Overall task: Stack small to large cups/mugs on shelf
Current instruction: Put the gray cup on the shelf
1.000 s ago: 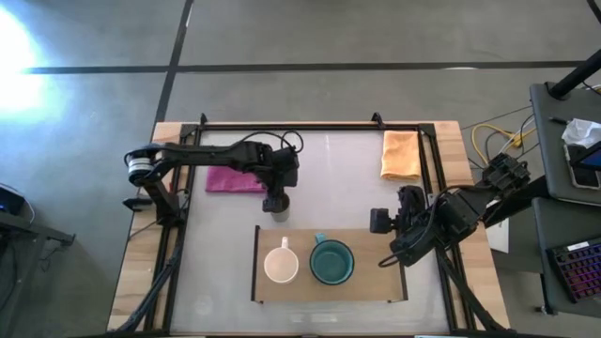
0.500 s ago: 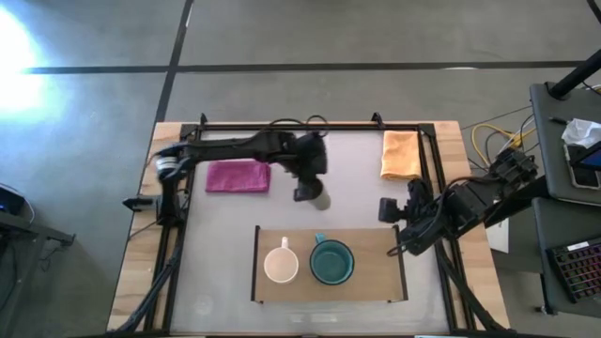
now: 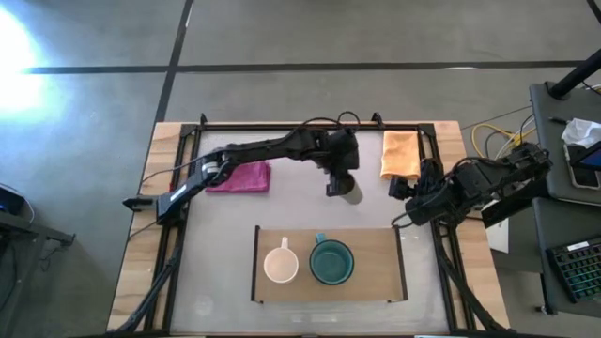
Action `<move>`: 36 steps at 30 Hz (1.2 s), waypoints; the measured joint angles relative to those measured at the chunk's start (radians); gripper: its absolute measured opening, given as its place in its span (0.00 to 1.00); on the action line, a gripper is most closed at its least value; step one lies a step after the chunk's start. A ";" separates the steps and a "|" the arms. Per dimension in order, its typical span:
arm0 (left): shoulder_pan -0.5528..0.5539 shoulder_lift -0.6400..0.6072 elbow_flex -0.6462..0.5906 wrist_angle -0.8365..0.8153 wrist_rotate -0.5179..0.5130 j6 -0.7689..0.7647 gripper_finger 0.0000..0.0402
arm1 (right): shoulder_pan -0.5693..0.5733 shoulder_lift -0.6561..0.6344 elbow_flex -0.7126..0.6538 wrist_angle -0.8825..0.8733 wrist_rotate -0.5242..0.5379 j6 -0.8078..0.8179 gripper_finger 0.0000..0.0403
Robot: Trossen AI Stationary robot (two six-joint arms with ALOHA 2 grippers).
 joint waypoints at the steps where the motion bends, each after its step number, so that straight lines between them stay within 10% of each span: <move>1: 0.000 0.001 -0.012 -0.003 0.000 0.001 0.00 | -0.007 0.000 -0.001 0.000 0.000 -0.009 0.70; 26: -0.004 -0.030 -0.020 -0.060 -0.022 -0.078 0.33 | -0.060 -0.001 0.032 0.010 0.049 -0.179 0.70; 36: 0.013 -0.222 -0.058 -0.102 -0.050 -0.080 0.33 | -0.343 0.001 -0.082 0.301 -0.106 -0.555 0.70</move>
